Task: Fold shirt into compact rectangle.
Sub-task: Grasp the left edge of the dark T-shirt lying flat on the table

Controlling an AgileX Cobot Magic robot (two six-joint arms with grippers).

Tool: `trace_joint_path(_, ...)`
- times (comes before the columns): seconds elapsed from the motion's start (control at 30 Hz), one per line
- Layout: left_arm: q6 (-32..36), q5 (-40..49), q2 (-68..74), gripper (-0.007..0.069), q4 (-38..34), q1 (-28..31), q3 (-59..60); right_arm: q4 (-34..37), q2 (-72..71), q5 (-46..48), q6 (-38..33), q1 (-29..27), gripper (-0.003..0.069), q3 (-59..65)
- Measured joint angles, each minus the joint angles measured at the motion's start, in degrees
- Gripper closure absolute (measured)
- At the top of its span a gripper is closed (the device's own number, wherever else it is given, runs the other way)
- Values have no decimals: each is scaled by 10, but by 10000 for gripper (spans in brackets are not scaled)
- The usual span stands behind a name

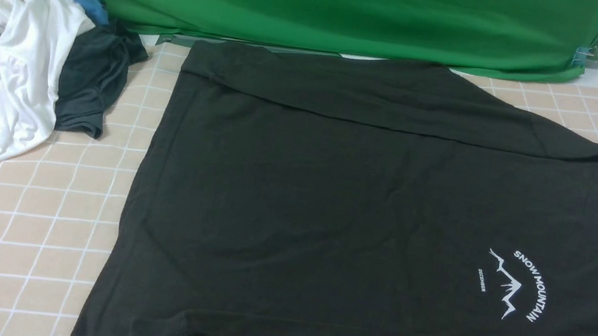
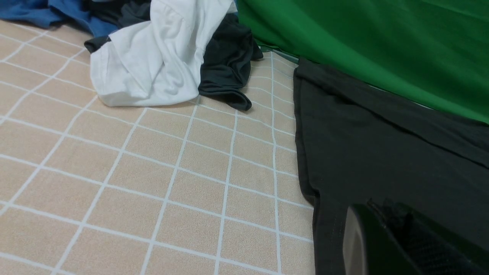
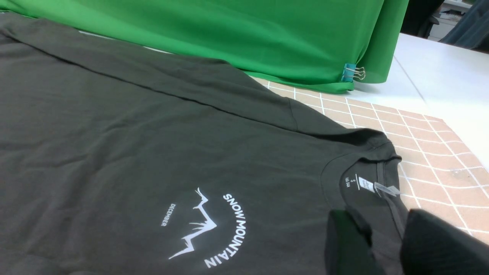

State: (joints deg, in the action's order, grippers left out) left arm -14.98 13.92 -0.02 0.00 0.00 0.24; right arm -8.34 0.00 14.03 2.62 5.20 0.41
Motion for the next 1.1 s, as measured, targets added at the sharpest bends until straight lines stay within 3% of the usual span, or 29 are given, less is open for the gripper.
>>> trace_joint_path(0.73,0,-1,0,607,22,0,0,0,0,-1,-2,0,419,0)
trace_joint_path(0.87,1,-42,0,607,41,0,0,21,0,-35,22,0,419,0)
trace_joint_path(0.97,-57,-98,0,607,-38,0,0,83,0,-82,96,0,419,0)
trace_joint_path(1.0,-130,-115,0,607,-133,0,0,128,0,-106,153,0,419,0)
trace_joint_path(1.03,-140,-117,0,607,-146,0,0,132,0,-112,160,0,419,0)
trace_joint_path(1.1,-249,-121,0,607,-274,0,0,156,0,-134,222,0,419,0)
